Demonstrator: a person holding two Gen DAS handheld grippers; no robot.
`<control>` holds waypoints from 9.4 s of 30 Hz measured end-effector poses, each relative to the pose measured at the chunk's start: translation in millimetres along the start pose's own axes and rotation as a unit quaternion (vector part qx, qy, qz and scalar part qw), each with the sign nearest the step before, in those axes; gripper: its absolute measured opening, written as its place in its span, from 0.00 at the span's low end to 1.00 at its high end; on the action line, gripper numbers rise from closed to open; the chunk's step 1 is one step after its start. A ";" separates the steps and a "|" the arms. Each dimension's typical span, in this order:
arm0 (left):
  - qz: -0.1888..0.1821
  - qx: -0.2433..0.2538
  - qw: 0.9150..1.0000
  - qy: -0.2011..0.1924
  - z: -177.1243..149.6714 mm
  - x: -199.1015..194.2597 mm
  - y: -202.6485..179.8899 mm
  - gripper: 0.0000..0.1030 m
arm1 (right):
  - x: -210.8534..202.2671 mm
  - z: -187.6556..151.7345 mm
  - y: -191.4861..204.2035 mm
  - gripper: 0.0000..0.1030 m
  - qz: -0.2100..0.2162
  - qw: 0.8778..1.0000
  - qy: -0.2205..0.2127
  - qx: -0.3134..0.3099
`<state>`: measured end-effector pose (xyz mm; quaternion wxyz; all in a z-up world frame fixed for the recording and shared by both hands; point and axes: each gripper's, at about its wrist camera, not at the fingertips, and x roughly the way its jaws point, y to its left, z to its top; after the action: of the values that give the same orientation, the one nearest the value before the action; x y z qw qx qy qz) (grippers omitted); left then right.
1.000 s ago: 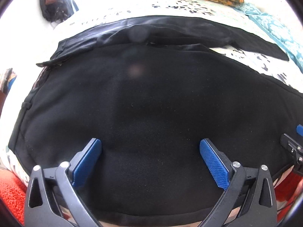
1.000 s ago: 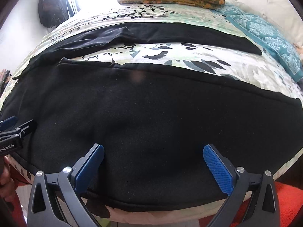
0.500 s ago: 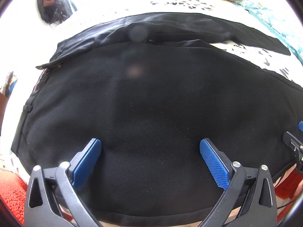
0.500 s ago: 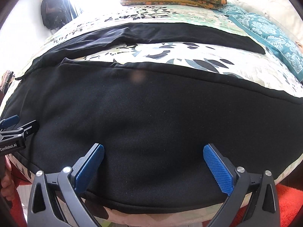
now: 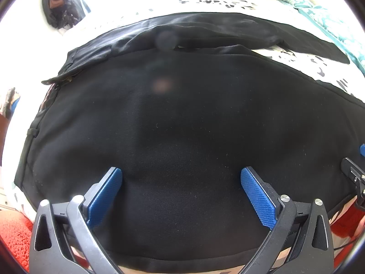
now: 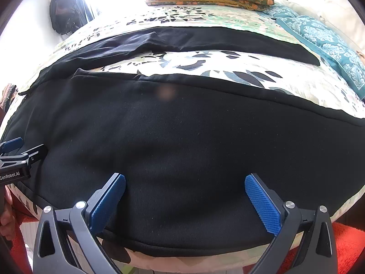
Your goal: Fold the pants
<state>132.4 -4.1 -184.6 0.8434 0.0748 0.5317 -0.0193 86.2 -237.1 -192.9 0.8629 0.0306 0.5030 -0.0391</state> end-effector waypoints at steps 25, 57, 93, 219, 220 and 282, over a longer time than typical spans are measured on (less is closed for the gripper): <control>0.001 0.000 1.000 -0.006 -2.8 -4.4 -1.5 1.00 | 0.3 -1.3 2.3 1.00 -0.001 1.000 0.001 -0.002; 0.001 0.000 1.000 -0.007 -3.6 -4.6 -0.8 1.00 | 0.0 -1.8 2.4 1.00 -0.001 1.000 0.000 -0.002; -0.016 0.012 0.999 -0.036 -15.4 -16.2 7.1 1.00 | -0.4 -1.9 2.6 1.00 -0.006 1.000 -0.004 -0.001; -0.025 0.004 1.000 -0.014 12.1 -14.0 12.2 1.00 | -7.2 8.8 -6.5 1.00 -0.005 1.000 0.000 0.020; -0.025 0.004 1.000 -0.015 13.2 -12.7 12.6 1.00 | -7.8 8.8 -6.2 1.00 -0.006 1.000 -0.001 0.019; 0.003 -0.049 0.994 -0.099 138.0 68.0 48.4 1.00 | 133.1 330.2 -375.5 1.00 -0.058 0.979 0.022 0.195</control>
<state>290.7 26.6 -182.3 0.8947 0.0324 0.4454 0.0025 400.4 -646.2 -151.4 0.8255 0.1699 0.5052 -0.1855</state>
